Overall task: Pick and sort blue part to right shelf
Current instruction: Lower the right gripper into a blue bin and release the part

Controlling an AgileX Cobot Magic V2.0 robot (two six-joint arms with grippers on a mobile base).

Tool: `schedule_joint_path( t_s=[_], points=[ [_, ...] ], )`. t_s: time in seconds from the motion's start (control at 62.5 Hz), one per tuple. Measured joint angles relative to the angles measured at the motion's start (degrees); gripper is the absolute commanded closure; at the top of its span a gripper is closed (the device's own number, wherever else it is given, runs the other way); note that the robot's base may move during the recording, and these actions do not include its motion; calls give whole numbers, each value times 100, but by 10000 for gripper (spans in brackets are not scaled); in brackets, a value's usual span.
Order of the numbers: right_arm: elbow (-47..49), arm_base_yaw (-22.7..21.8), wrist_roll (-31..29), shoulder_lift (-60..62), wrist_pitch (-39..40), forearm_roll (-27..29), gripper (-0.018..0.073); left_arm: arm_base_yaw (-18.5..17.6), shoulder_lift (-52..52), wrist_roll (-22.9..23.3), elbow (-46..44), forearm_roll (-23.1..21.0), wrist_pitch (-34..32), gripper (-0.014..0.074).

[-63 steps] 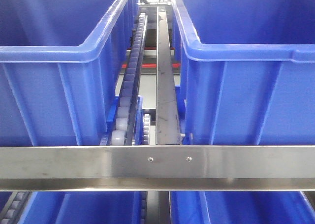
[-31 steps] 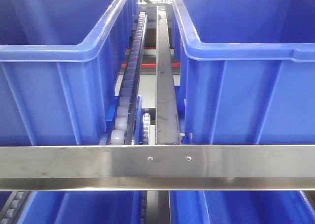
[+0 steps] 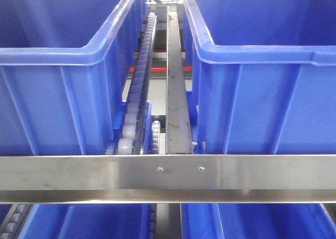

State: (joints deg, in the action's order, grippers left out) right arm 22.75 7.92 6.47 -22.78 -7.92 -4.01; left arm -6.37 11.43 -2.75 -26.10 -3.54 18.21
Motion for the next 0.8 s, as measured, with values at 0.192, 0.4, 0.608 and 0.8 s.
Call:
schedule_joint_path(
  t_s=[0.192,0.4,0.608,0.8],
  points=[
    [420,209,0,-233,-456,0,198,0,433,0,-231,-11,0,263],
    [1033,504,-49,-1429,-300,0,198,0,1827,0,-904,-21,-20,263],
    [1335,512,-53,-2839,551,0,198,0,3515,0,-1623,-21,-138,263],
    [1501,512,-53,-3897,1126,0,198,0,4652,0,-2177,-113,-174,263]
  ],
)
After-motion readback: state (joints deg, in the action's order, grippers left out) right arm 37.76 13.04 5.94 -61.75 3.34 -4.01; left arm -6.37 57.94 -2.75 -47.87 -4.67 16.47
